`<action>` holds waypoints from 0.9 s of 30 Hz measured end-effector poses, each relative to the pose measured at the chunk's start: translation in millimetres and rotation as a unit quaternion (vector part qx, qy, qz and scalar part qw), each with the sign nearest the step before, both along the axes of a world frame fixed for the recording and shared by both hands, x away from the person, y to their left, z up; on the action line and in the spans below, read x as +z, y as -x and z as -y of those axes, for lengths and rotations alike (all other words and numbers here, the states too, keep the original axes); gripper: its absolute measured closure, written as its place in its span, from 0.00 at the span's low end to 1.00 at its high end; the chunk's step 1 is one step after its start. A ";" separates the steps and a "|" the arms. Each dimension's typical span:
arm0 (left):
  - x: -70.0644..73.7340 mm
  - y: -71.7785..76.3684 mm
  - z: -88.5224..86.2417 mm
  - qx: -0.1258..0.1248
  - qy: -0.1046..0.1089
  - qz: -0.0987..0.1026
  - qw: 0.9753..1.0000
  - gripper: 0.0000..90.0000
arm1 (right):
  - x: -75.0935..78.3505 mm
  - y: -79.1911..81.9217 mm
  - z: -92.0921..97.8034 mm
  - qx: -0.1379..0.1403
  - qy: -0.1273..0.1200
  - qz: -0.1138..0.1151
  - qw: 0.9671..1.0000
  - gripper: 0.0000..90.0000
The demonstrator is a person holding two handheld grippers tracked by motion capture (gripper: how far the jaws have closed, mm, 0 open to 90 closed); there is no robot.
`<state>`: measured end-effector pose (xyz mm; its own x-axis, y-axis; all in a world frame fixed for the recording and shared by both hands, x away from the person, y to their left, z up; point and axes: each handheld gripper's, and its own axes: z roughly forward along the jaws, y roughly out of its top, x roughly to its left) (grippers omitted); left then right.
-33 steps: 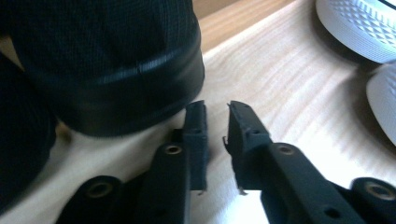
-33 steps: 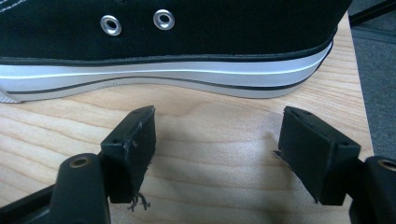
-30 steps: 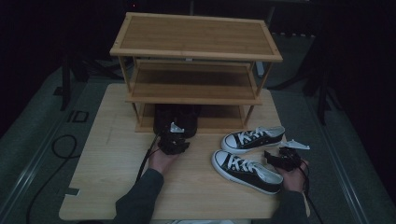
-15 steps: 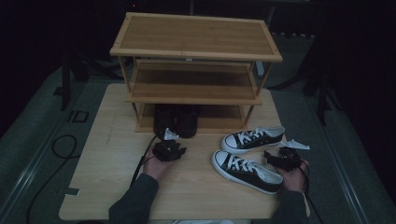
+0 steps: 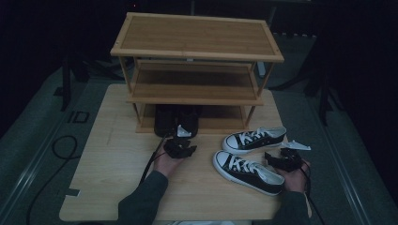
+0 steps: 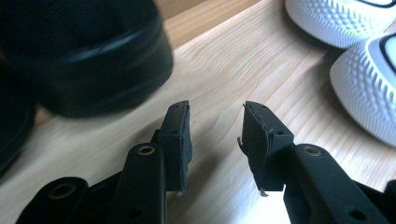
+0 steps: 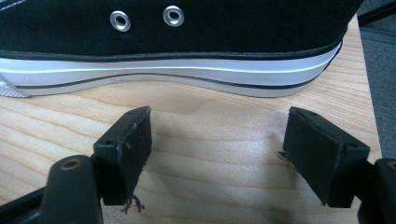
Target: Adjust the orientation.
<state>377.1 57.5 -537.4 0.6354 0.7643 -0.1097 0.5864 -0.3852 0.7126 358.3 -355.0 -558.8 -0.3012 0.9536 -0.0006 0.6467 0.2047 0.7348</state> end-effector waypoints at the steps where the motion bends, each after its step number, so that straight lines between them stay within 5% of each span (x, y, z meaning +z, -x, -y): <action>1: 0.9 -1.6 2.8 0.000 0.000 0.002 1.000 0.71 | 0.0 0.0 0.2 0.000 0.000 0.000 1.000 0.26; 6: 7.2 -11.8 16.4 0.008 0.000 0.013 1.000 0.77 | 0.1 0.2 1.3 0.006 0.000 0.000 1.000 0.28; 16: 6.8 -38.1 41.9 0.045 -0.013 0.028 0.999 1.00 | 7.2 8.5 3.6 0.044 -0.018 0.000 0.999 0.60; 24: 1.2 -52.7 60.0 0.063 -0.032 0.036 0.997 1.00 | 33.6 25.4 0.3 0.092 -0.038 0.013 0.995 0.66; 27: -1.9 -56.4 66.2 0.065 -0.041 0.036 0.996 1.00 | 47.2 33.5 0.1 0.126 -0.049 0.024 0.991 0.75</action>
